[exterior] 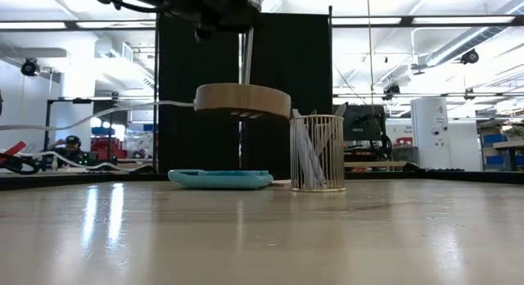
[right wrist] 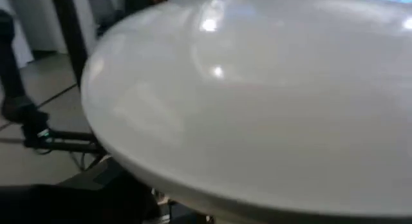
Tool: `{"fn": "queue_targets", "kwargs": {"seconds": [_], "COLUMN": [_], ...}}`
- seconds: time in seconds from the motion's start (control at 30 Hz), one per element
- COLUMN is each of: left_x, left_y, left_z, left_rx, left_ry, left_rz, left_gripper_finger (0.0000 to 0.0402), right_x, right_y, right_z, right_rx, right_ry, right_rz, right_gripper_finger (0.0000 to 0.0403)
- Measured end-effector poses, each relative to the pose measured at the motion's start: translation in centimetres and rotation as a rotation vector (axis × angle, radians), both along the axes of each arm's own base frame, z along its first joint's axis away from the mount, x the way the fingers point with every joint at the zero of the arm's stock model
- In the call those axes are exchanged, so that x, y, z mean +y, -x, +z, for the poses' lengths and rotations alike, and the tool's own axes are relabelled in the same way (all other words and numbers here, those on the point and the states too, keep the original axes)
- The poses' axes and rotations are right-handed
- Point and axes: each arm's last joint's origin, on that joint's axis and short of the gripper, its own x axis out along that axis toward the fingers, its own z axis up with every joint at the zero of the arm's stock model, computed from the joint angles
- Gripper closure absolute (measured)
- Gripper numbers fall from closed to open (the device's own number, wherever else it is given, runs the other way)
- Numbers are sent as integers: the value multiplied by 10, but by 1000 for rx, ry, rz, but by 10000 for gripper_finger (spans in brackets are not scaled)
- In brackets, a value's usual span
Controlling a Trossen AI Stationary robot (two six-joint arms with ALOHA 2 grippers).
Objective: Screw lightbulb
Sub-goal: Insert the lightbulb into the black table lamp
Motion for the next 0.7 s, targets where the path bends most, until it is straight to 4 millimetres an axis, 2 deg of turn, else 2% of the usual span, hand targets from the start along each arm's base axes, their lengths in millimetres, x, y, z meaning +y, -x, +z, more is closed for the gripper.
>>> {"fn": "queue_targets", "kwargs": {"seconds": [0.27,0.7], "left_x": [-23,-48], "left_y": [2,6], "left_z": [0,5], "left_rx": [-3,-63], "left_ry": [47,87], "left_rz": [-103,-188], "left_gripper_finger": [338,338], "right_x": [8,17], "right_y": [-2,-1], "right_z": [-3,-2], "right_rx": [-8,-54], "right_ry": [23,68], "right_rz": [219,400], "right_gripper_finger": [110,117]}}
